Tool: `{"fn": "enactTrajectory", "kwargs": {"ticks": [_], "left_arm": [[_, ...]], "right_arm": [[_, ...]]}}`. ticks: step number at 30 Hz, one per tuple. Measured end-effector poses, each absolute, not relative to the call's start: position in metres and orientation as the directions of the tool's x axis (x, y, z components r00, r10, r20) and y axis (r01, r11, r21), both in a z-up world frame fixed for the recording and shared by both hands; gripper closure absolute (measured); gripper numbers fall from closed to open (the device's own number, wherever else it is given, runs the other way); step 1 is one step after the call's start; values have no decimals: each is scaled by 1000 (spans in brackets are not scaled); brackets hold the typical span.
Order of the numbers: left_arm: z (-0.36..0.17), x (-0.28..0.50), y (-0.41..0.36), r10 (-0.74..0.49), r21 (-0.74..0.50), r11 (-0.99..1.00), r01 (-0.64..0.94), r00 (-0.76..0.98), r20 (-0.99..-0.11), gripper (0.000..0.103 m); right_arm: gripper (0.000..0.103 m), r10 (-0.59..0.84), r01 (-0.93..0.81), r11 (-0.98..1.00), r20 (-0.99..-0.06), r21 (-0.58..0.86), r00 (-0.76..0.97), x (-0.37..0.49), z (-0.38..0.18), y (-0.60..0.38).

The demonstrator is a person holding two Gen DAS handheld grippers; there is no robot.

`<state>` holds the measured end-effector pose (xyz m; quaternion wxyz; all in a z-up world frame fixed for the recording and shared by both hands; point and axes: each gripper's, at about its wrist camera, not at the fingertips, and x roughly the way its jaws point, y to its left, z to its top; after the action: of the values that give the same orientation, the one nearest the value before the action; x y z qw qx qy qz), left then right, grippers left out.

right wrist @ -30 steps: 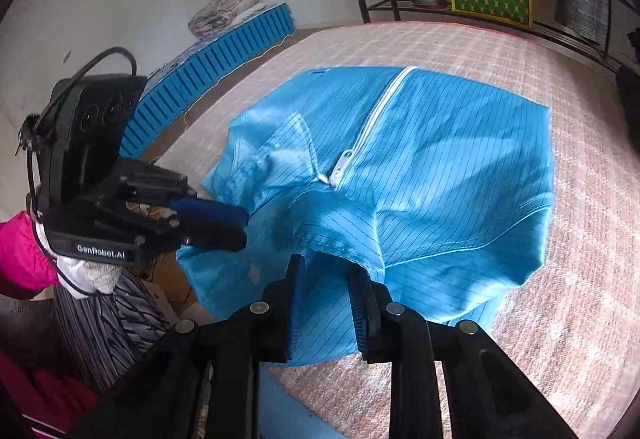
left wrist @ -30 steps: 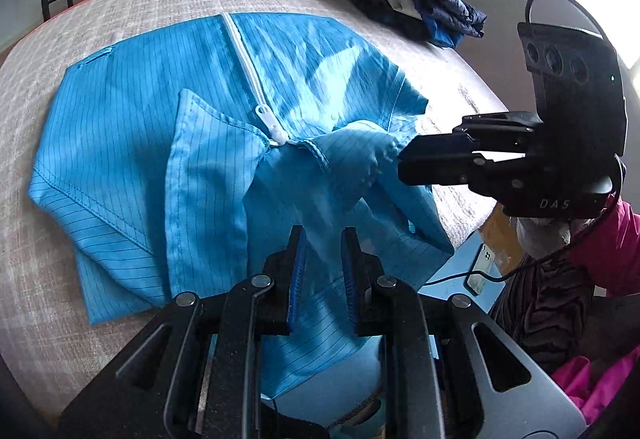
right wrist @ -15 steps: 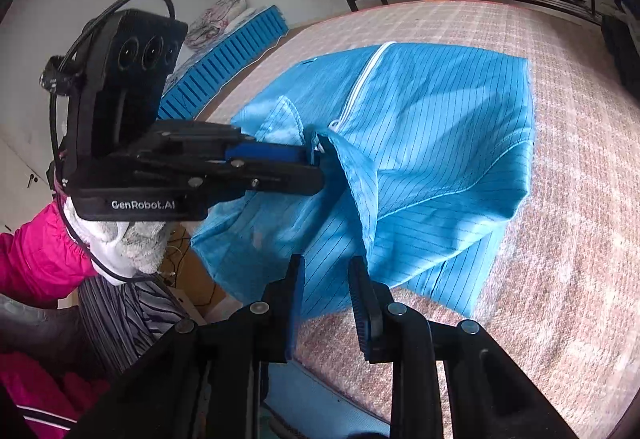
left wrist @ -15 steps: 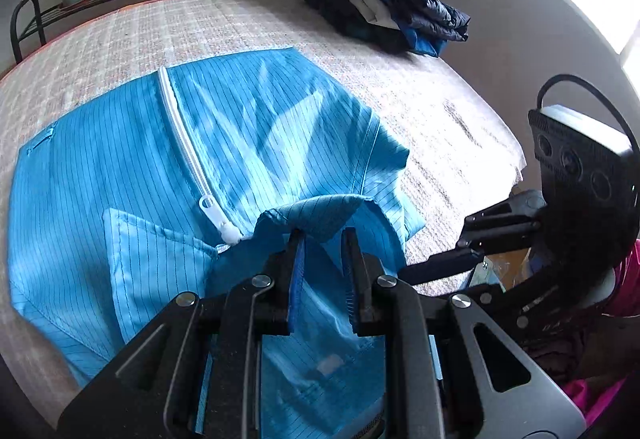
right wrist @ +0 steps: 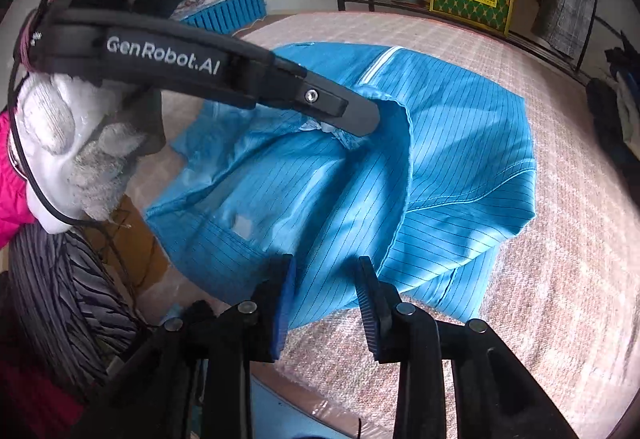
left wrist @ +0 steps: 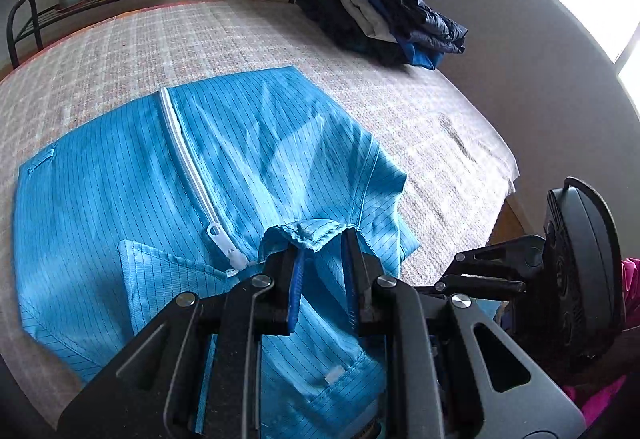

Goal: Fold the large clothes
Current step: 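Grasp the coat's collar flap with the left tool while the right tool pinches the coat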

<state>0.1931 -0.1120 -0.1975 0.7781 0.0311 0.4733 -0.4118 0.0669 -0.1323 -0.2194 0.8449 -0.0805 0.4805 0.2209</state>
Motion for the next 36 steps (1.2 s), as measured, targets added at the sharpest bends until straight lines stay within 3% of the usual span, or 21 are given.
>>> {"fn": "enactTrajectory", "kwargs": {"ticks": [2, 5, 16, 19, 20, 21, 26, 36], "left_arm": [[-196, 195, -113, -612, -338, 661, 670, 219, -760, 86], [-201, 205, -118, -594, -333, 676, 658, 219, -774, 86], [-238, 243, -137, -475, -263, 744, 614, 209, -855, 86], [-224, 241, -121, -516, -304, 746, 593, 226, -826, 86], [-217, 239, -113, -525, -310, 748, 586, 238, -817, 86], [-211, 237, -105, -536, -321, 751, 577, 248, -807, 86], [-195, 212, -80, -601, -404, 728, 554, 230, -765, 86], [-238, 190, -93, -700, -614, 685, 392, 123, -703, 86]], "right_arm": [[96, 289, -450, 890, -854, 72, 434, 65, -221, -132], [102, 292, -452, 889, -852, 73, 435, 63, -218, -133], [103, 286, -454, 889, -839, 52, 463, 51, -212, -137], [91, 364, -479, 868, -823, 130, 436, 47, -204, -146], [78, 406, -486, 857, -806, 172, 431, 46, -198, -151], [72, 447, -488, 846, -786, 216, 428, 44, -192, -158], [72, 490, -424, 856, -729, 297, 479, 65, -173, -191], [73, 536, -302, 844, -714, 443, 450, 157, -190, -222]]}}
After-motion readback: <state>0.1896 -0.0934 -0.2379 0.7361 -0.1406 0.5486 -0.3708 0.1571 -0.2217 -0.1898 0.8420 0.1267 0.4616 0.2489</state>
